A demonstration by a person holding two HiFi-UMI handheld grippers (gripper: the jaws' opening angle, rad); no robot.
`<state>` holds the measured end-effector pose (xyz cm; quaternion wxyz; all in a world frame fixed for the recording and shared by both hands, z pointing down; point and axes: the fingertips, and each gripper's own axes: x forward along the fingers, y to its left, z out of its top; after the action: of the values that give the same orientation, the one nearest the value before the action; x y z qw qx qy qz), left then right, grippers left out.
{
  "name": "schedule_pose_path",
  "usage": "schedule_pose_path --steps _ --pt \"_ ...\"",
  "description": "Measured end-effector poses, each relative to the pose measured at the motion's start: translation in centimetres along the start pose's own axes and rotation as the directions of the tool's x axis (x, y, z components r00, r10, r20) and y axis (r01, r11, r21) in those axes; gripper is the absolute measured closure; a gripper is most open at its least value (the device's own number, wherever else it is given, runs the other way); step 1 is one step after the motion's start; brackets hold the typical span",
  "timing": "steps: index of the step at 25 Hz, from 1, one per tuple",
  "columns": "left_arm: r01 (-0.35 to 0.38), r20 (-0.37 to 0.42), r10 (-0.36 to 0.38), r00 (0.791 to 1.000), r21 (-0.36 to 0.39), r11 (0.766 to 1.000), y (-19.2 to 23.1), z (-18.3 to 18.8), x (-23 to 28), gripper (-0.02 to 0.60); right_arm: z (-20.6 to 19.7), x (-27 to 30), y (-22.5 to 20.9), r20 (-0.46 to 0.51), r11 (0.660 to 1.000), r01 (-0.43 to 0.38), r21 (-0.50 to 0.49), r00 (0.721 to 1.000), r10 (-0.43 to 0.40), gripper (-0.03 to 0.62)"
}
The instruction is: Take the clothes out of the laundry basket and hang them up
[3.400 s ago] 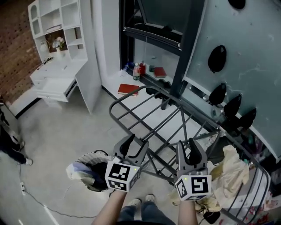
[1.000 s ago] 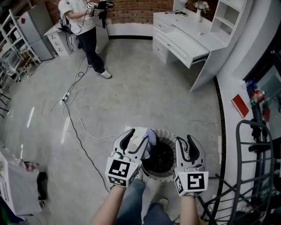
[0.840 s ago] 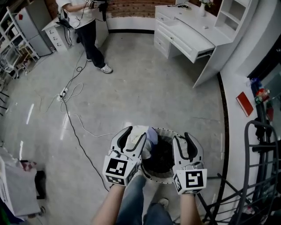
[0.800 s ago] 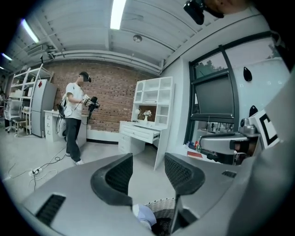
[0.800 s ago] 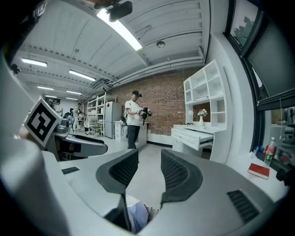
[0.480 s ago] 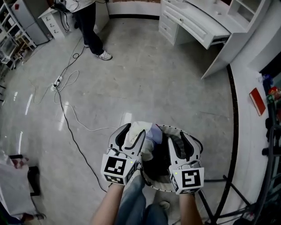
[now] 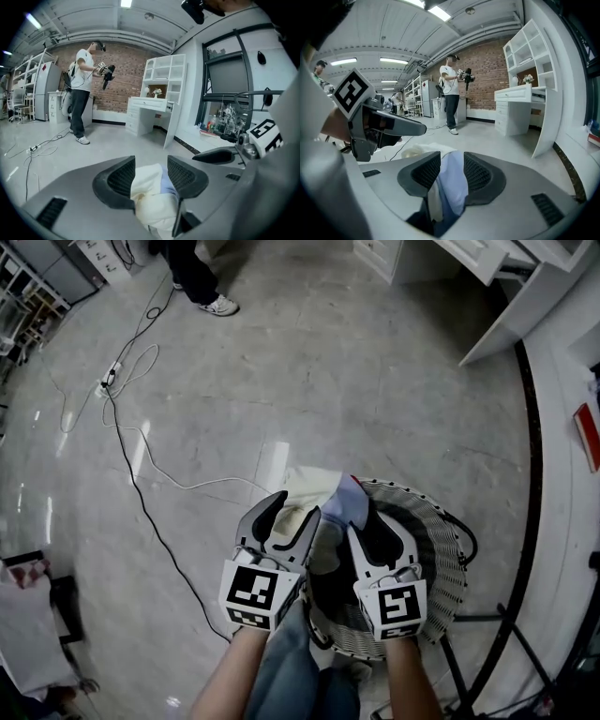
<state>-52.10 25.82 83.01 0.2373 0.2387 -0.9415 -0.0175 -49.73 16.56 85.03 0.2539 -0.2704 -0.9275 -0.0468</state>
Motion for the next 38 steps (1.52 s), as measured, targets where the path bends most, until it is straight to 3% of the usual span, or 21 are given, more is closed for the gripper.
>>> schedule_pose_path --steps 6,9,14,16,19,22,28,38 --pt "-0.004 -0.023 0.004 1.0 -0.003 1.0 0.6 -3.2 1.3 0.36 -5.2 3.3 1.1 -0.08 0.998 -0.065 -0.001 0.995 0.064 0.445" --pt "0.004 -0.031 -0.004 1.0 -0.007 1.0 0.5 -3.9 1.8 0.36 -6.7 4.2 1.5 -0.11 0.995 -0.096 -0.005 0.989 0.095 0.409" --pt "0.012 -0.04 -0.012 0.999 -0.013 1.0 0.6 -4.6 2.2 0.361 -7.7 5.8 2.4 -0.142 0.987 -0.158 -0.022 0.978 0.154 0.402" --pt "0.014 -0.04 -0.015 0.999 -0.019 1.0 0.5 -4.7 2.2 0.36 -7.7 6.2 2.9 -0.153 0.981 -0.189 -0.044 0.972 0.18 0.436" --pt "0.016 -0.044 -0.017 0.999 -0.024 1.0 0.6 -4.9 2.0 0.36 -7.8 6.3 3.6 -0.162 0.975 -0.215 -0.057 0.966 0.203 0.55" --pt "0.012 -0.045 -0.013 0.999 -0.027 1.0 0.8 -4.7 1.4 0.36 -7.4 5.5 3.5 -0.152 0.98 -0.195 -0.027 0.97 0.189 0.565" --pt "0.007 -0.048 -0.009 0.999 -0.035 0.999 0.4 -2.7 -0.5 0.36 -3.9 2.0 1.9 -0.066 0.99 -0.132 0.04 0.989 0.135 0.569" --pt "0.021 -0.027 -0.022 0.999 -0.037 0.999 -3.7 5.3 -5.9 0.36 8.5 -7.0 0.6 0.089 0.995 -0.081 0.052 0.993 0.076 0.572"
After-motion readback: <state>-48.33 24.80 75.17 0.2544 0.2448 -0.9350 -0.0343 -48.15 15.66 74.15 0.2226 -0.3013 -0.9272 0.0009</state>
